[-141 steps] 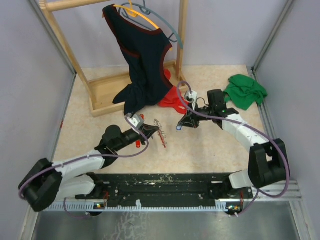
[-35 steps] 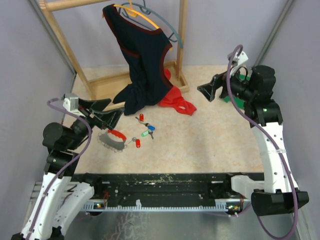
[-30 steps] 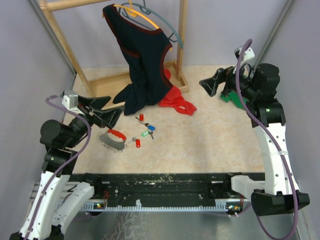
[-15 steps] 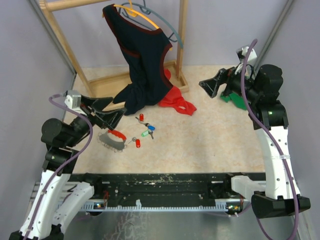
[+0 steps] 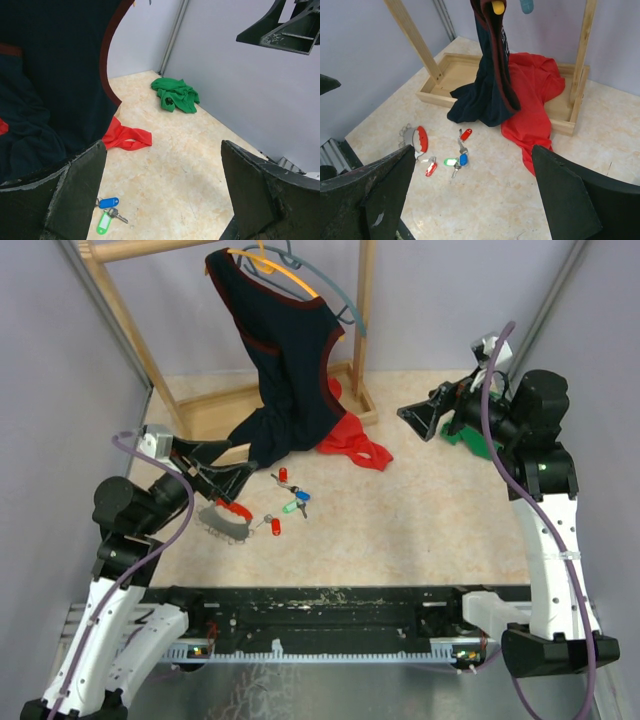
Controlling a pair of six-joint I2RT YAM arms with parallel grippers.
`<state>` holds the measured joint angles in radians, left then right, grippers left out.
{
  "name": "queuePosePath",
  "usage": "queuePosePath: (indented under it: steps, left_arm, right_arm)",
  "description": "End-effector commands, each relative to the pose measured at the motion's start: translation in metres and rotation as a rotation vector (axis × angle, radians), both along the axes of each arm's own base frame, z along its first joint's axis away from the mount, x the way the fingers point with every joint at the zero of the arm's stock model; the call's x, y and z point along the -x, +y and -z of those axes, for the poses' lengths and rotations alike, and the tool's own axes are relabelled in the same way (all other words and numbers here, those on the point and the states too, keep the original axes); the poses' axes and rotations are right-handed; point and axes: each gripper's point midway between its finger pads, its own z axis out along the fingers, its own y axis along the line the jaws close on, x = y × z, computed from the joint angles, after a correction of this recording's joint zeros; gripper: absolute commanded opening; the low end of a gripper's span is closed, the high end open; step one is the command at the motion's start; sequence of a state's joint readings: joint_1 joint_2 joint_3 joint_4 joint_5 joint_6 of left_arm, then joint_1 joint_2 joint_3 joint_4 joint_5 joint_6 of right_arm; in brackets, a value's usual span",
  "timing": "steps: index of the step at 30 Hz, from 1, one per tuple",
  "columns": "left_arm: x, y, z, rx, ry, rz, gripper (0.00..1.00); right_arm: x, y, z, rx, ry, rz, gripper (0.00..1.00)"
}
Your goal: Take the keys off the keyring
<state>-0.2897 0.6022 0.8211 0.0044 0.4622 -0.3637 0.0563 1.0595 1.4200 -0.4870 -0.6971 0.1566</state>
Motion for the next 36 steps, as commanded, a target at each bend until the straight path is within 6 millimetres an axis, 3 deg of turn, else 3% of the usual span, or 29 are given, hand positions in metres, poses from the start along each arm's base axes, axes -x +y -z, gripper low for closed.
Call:
queuePosePath:
  steps: [1,36]
  left_arm:
    - [0.001,-0.001,-0.001,0.000,-0.035,0.013,1.00]
    - [-0.005,-0.001,0.010,-0.012,-0.019,0.002,1.00]
  right_arm:
    - [0.008,0.004,-0.009,0.024,-0.087,-0.063,0.99]
    - [0.014,0.005,-0.020,-0.027,-0.065,-0.058,0.99]
